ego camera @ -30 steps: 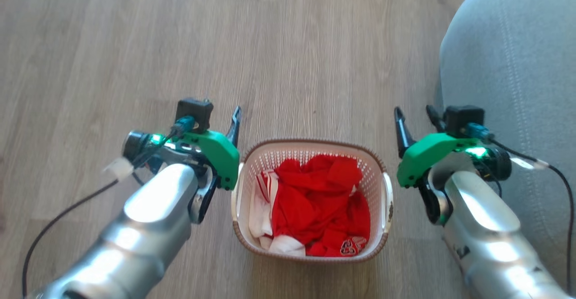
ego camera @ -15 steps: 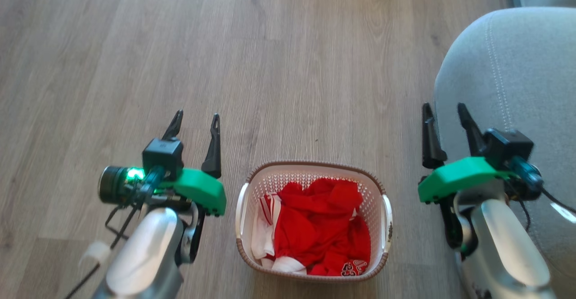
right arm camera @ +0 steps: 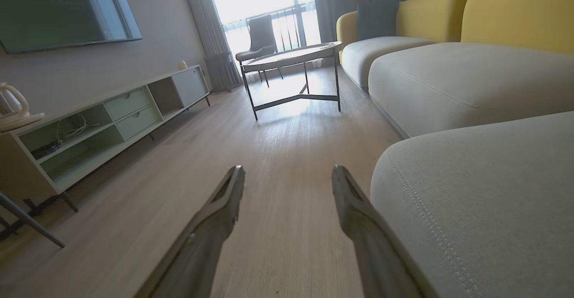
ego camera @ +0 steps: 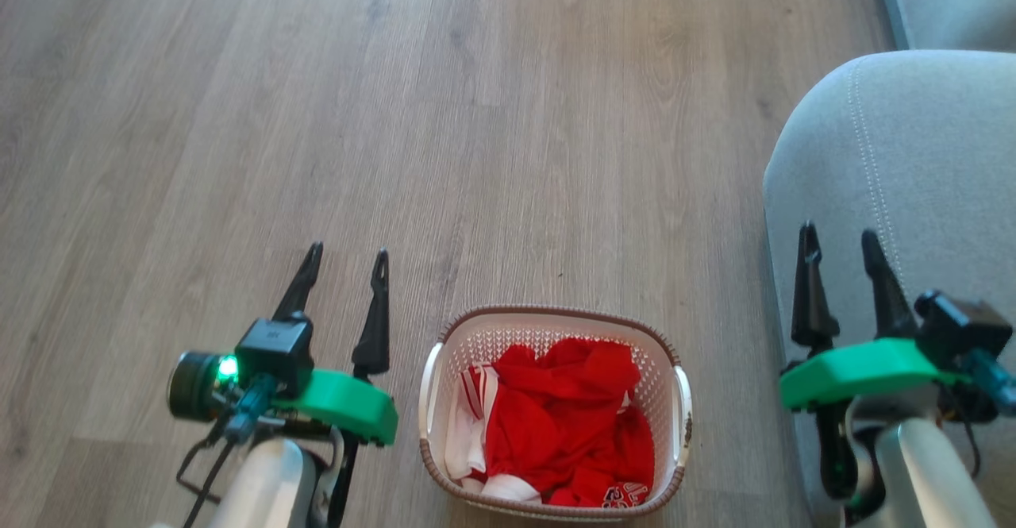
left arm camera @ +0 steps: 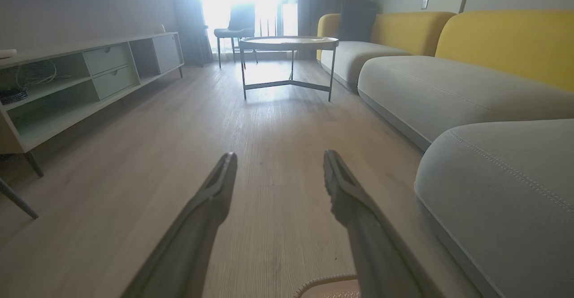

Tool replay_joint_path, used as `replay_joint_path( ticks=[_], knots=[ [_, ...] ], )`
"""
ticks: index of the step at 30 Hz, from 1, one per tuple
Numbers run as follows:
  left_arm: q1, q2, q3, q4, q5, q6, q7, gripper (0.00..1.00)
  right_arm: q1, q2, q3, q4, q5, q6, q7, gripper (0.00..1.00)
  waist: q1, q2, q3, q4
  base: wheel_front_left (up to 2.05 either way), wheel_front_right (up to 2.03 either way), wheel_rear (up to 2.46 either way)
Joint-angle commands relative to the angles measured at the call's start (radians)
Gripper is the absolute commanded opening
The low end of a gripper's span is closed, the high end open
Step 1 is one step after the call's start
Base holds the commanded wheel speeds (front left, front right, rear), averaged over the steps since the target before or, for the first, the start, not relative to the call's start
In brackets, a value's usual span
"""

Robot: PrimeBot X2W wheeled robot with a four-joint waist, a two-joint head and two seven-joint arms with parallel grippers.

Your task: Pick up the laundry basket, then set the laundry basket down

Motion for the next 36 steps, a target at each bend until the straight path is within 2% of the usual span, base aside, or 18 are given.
replay_joint_path(
  ticks=[1, 7, 12, 18, 36],
  knots=[
    [-0.017, -0.007, 0.054, -0.038, 0.005, -0.013, -0.006, 1.00, -0.002, 0.006, 0.022, -0.033, 0.007, 0.007, -0.012, 1.00, 0.0001, -0.0001, -0.008, 0.000, 0.00, 0.00, 0.00],
    [0.027, -0.018, 0.079, -0.005, -0.012, -0.049, -0.006, 1.00, 0.037, 0.006, 0.010, -0.020, 0.005, 0.007, -0.012, 1.00, 0.0001, -0.0001, -0.027, 0.002, 0.00, 0.00, 0.00],
    [0.040, -0.019, 0.073, 0.031, -0.093, -0.088, -0.006, 1.00, 0.057, 0.006, 0.027, -0.008, -0.040, 0.007, -0.012, 1.00, 0.0001, -0.0001, -0.033, 0.004, 0.00, 0.00, 0.00],
    [0.036, -0.019, 0.072, 0.026, -0.125, -0.114, -0.006, 1.00, 0.059, 0.006, 0.032, 0.007, -0.049, 0.007, -0.012, 1.00, 0.0001, -0.0001, -0.036, 0.005, 0.00, 0.00, 0.00],
    [0.040, -0.020, 0.077, 0.025, -0.118, -0.135, -0.006, 1.00, 0.052, 0.006, 0.057, 0.026, -0.046, 0.007, -0.012, 1.00, 0.0001, -0.0001, -0.047, -0.001, 0.00, 0.00, 0.00]
  ],
)
